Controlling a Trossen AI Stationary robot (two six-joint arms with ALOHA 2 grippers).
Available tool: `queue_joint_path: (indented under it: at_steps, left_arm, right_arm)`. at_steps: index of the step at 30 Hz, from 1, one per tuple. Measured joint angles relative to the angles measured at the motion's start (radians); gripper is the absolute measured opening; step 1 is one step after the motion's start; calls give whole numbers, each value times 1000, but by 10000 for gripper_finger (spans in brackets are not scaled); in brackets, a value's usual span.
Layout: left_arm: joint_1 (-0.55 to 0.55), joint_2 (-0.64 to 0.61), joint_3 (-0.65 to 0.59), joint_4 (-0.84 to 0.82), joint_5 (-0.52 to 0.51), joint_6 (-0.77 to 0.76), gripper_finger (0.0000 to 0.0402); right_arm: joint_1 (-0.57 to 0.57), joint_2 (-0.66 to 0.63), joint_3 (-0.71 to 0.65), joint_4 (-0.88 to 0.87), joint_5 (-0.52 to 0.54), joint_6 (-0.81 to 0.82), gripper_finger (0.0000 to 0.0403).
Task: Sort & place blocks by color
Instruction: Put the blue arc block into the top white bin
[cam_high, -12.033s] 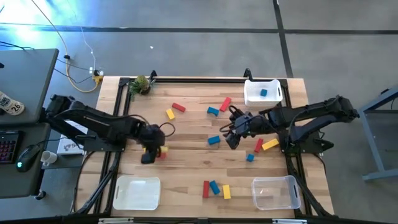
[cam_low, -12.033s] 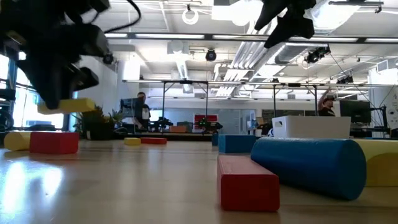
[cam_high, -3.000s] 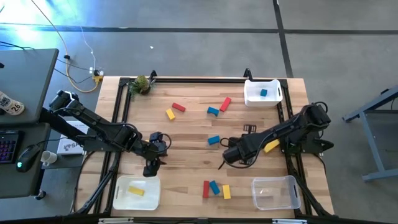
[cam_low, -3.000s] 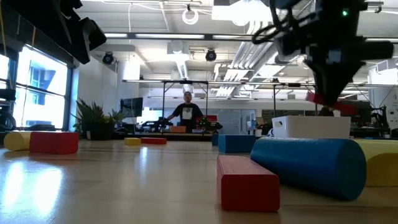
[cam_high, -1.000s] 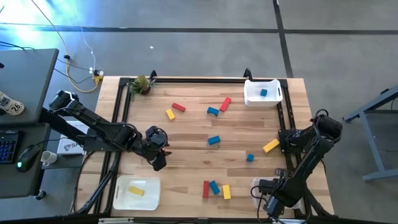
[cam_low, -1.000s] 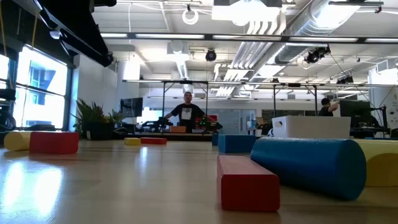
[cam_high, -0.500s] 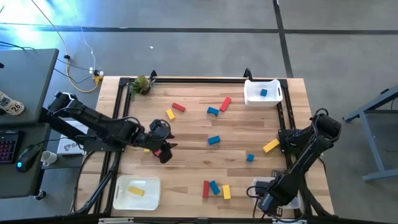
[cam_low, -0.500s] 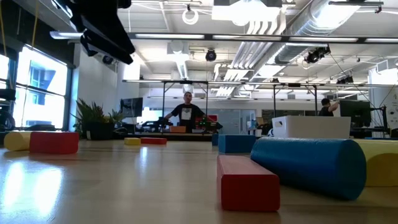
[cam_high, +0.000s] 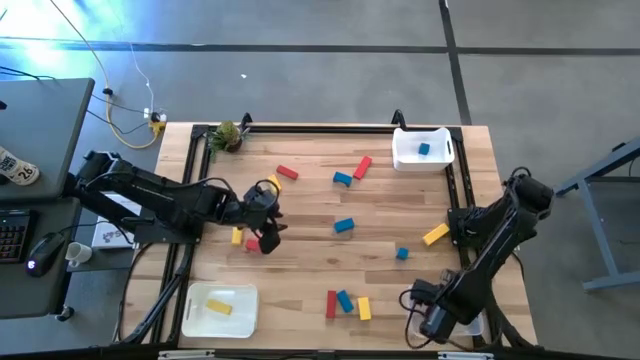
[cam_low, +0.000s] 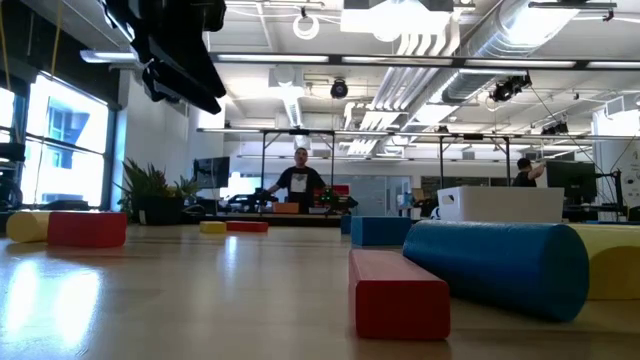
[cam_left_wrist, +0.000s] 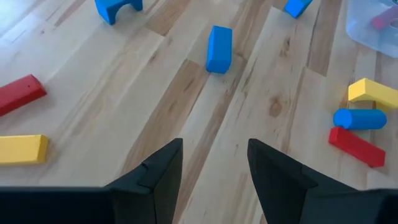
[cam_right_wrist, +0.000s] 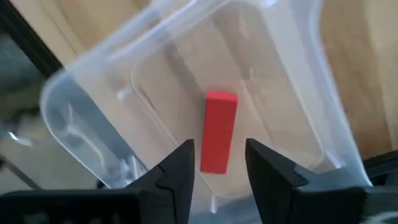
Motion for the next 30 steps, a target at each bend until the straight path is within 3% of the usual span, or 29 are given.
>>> queue_joint_path:
  at_steps: [7, 13, 24, 30]
  left_arm:
    - [67, 0, 0, 0, 56, 81, 198]
    - [129, 0, 0, 0, 54, 150, 228]
    - [254, 0, 0, -8, 175, 278, 231]
    - [300, 0, 0, -48, 195, 377, 231]
  right_arm:
    - [-7, -62, 0, -47, 131, 207, 129]
    - [-61, -106, 0, -44, 199, 268, 129]
    - [-235, -127, 0, 53, 350, 257, 129]
    - [-357, -127, 0, 129, 401, 148, 129]
